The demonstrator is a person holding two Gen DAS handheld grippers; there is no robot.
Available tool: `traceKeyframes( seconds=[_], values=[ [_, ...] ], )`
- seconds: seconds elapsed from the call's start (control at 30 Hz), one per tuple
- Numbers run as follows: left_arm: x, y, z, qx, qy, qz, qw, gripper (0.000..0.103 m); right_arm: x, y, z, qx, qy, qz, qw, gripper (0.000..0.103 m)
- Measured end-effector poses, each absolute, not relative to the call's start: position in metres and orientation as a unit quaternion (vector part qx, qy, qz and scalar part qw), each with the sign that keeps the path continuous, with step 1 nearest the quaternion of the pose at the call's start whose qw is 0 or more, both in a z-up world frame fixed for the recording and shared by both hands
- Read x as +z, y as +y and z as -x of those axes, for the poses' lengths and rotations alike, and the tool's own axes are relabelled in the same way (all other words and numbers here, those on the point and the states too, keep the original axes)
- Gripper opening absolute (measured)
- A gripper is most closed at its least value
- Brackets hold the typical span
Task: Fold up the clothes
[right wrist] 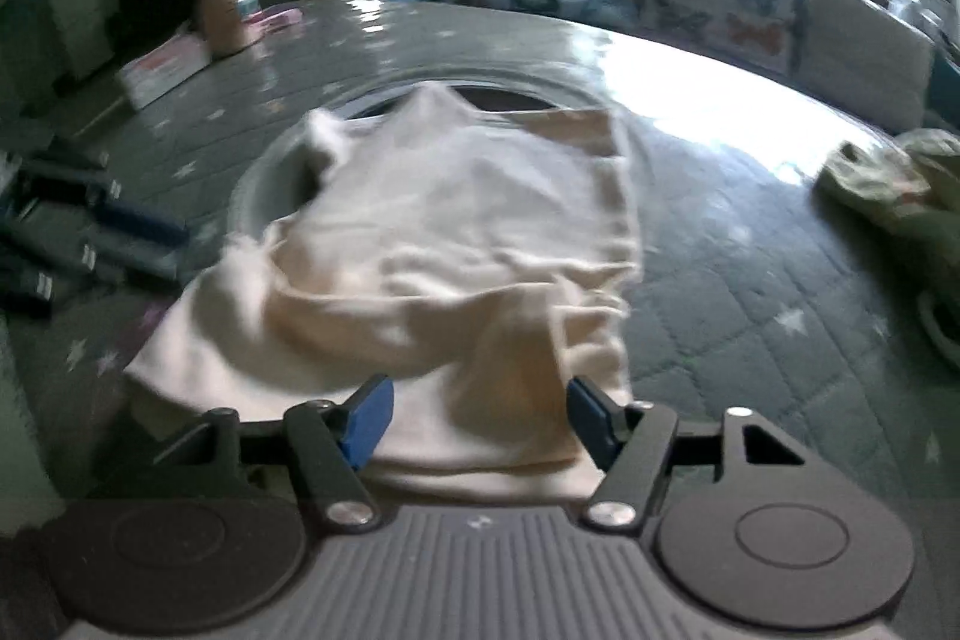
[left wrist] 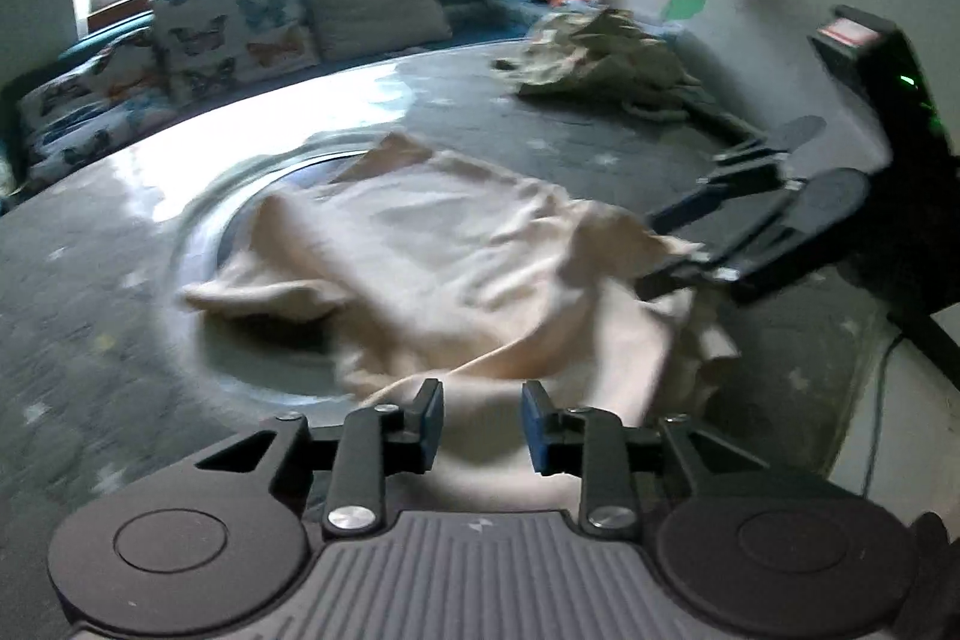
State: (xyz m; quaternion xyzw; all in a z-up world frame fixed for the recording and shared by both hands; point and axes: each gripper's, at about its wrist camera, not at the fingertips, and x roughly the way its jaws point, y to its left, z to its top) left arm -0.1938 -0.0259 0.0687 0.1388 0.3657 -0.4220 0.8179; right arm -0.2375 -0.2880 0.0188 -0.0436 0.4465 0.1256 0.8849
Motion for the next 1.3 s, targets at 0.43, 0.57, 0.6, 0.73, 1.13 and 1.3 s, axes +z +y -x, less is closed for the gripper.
traceKeyframes(
  seconds=[0.43, 0.57, 0.6, 0.73, 1.13, 1.3],
  values=[
    [0.052, -0.088, 0.210, -0.446, 0.348, -0.135, 0.814, 0.050, 0.044, -0.292, 0.237, 0.184, 0.421, -0.056, 0.886, 0.003],
    [0.055, -0.098, 0.210, -0.448, 0.333, -0.116, 0.822, 0.055, 0.067, -0.280, 0.240, 0.212, 0.396, -0.069, 0.891, 0.003],
    [0.055, -0.102, 0.209, -0.447, 0.335, -0.113, 0.822, 0.055, 0.070, -0.280, 0.240, 0.213, 0.392, -0.072, 0.892, 0.003],
    [0.054, -0.117, 0.204, -0.433, 0.334, -0.107, 0.830, 0.056, 0.077, -0.289, 0.238, 0.224, 0.387, -0.101, 0.889, 0.003],
    [0.028, -0.142, 0.198, -0.411, 0.368, -0.141, 0.822, 0.038, 0.077, -0.309, 0.243, 0.150, 0.362, -0.050, 0.919, 0.054],
    [0.033, -0.116, 0.188, -0.416, 0.375, -0.090, 0.823, 0.004, 0.061, -0.298, 0.253, 0.154, 0.374, -0.010, 0.915, 0.083]
  ],
)
